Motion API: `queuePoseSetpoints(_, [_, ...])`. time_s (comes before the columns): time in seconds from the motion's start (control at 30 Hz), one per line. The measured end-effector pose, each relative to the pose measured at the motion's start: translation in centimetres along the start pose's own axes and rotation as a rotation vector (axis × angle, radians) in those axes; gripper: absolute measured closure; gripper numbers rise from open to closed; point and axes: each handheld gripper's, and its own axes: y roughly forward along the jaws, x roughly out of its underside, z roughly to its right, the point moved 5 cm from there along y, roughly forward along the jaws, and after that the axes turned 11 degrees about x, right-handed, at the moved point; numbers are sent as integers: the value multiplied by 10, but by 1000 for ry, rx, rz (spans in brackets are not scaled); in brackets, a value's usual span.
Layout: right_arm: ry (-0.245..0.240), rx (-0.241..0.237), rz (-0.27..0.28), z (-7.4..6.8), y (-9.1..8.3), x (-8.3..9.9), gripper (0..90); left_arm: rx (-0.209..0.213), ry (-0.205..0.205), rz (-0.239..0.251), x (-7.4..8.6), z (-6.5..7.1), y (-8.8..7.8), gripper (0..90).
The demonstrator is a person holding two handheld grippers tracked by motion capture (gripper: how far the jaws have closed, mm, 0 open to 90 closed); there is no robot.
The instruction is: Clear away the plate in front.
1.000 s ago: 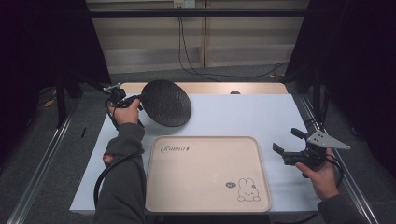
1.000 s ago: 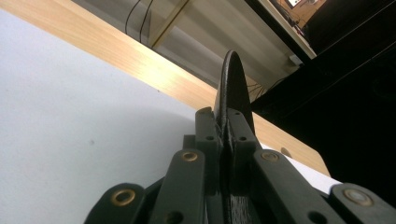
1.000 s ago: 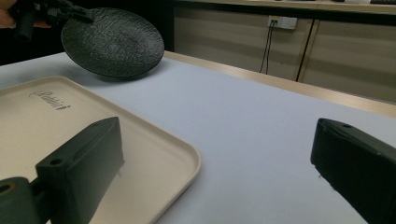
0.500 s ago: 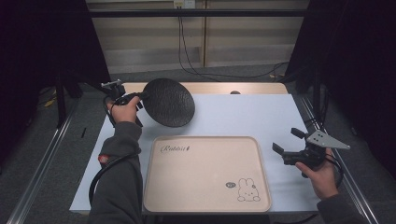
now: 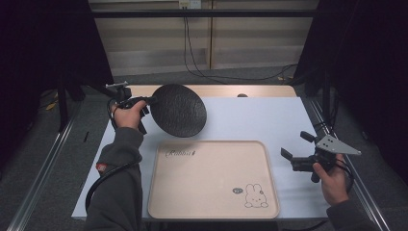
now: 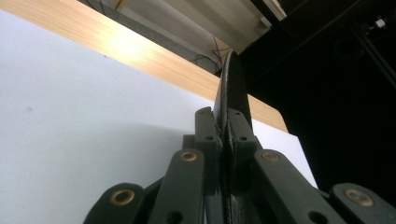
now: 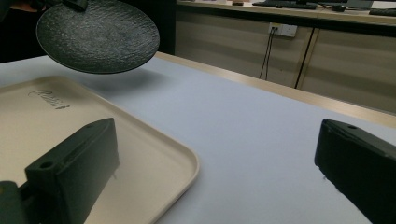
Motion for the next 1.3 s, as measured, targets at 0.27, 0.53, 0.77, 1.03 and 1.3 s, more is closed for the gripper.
queuePoseSetpoints(0.27, [-7,1,1,0,0,0,0,49,0,-49,7,9,1,858])
queuePoseSetpoints(0.53, [-11,1,5,0,-1,-1,0,66,7,-90,13,15,0,858])
queuePoseSetpoints(0.77, [-11,3,2,0,0,0,0,99,18,-120,21,19,3,855])
queuePoseSetpoints(1.03, [-19,2,0,0,0,1,0,133,29,-178,30,29,5,855])
queuePoseSetpoints(1.3, [-19,-1,0,-1,0,1,0,169,52,-225,40,42,9,855])
